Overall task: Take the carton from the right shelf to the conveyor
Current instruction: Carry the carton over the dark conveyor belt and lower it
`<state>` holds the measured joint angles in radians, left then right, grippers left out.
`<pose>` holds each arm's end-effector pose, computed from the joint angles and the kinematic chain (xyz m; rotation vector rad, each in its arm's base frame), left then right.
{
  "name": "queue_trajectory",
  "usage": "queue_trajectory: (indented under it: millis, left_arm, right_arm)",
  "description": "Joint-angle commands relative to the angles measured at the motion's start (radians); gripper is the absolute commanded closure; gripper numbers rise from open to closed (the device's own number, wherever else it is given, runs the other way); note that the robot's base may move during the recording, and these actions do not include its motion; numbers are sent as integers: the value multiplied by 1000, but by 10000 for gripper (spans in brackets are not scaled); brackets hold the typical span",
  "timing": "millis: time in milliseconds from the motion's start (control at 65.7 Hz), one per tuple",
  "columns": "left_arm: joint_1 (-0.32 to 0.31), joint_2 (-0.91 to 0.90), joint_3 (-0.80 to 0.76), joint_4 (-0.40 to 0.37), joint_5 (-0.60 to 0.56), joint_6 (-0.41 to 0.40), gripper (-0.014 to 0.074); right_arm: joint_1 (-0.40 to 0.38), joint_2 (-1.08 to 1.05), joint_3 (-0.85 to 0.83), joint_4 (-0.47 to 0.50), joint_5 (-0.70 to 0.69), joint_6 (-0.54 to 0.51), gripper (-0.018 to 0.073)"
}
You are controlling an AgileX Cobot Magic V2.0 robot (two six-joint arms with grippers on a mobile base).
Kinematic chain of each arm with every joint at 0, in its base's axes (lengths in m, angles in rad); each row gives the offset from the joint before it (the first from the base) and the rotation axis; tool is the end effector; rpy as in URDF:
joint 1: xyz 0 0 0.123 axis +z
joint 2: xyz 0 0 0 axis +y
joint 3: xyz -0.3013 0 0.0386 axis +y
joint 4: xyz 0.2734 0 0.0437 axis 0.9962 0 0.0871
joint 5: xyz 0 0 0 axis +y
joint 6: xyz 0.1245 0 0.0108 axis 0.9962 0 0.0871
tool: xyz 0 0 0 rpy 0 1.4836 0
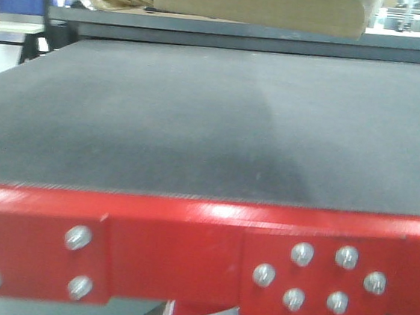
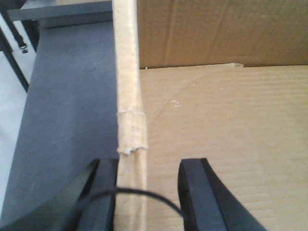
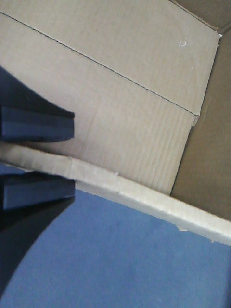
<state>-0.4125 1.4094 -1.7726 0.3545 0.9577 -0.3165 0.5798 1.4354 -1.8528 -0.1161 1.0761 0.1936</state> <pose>0.3222 -0.1022 0.5095 0.1314 2.0223 -0.0328 0.2868 0.1726 0.5105 -0.4123 2.1124 0.3111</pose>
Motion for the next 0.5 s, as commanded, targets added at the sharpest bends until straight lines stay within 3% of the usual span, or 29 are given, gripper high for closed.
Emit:
queue_trajectory:
  millis: [0, 487]
  left_arm:
    - [-19, -6, -4, -76, -67, 18, 602]
    - [-19, -6, -4, -76, -67, 18, 602]
  right_arm:
    - [14, -11, -7, 103, -127, -26, 628]
    - [14, -11, -7, 103, -127, -26, 628]
